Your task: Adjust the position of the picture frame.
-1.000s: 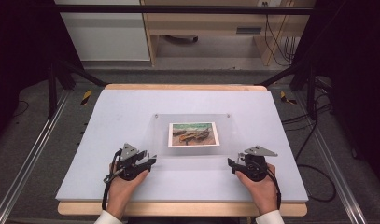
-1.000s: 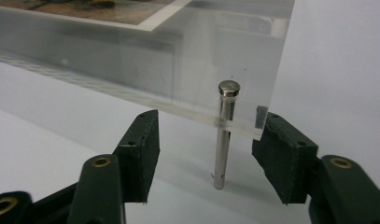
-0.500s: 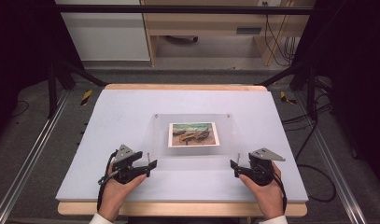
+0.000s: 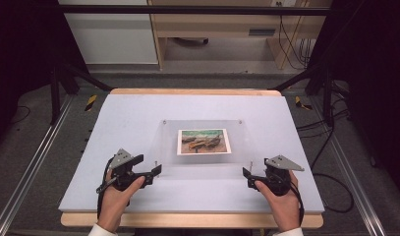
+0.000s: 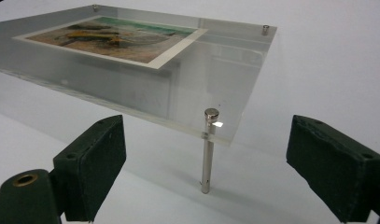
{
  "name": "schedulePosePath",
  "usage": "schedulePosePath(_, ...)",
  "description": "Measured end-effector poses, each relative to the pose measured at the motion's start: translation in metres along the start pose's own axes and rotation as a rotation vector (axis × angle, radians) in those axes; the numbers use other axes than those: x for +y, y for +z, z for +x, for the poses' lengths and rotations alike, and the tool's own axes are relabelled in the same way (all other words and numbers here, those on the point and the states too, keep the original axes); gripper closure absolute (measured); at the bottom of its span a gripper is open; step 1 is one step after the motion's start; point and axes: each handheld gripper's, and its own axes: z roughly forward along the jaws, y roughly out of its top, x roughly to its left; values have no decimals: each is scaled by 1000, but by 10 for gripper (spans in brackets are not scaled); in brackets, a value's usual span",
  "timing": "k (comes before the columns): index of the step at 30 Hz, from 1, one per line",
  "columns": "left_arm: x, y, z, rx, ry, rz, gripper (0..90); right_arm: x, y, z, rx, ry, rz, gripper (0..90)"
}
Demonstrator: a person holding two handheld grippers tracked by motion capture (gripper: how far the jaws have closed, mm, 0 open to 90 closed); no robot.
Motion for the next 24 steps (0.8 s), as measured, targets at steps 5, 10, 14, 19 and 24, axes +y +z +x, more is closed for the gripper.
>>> schedulePosePath(5,1,0,0,1,2,-2,132,1,0,0,-2,-2,-3,135)
schedulePosePath(10,2,0,-1,0,6,-7,148,2,-2,0,-13,0,-8,154)
schedulePosePath(14,4,-1,-2,2,7,-23,171,3,-3,0,-18,0,-14,201)
schedulePosePath(19,13,0,-1,-6,16,-28,206,9,-5,3,-18,-19,-25,278)
schedulePosePath(24,20,6,2,-4,24,-12,242,23,1,4,-9,-52,-17,347)
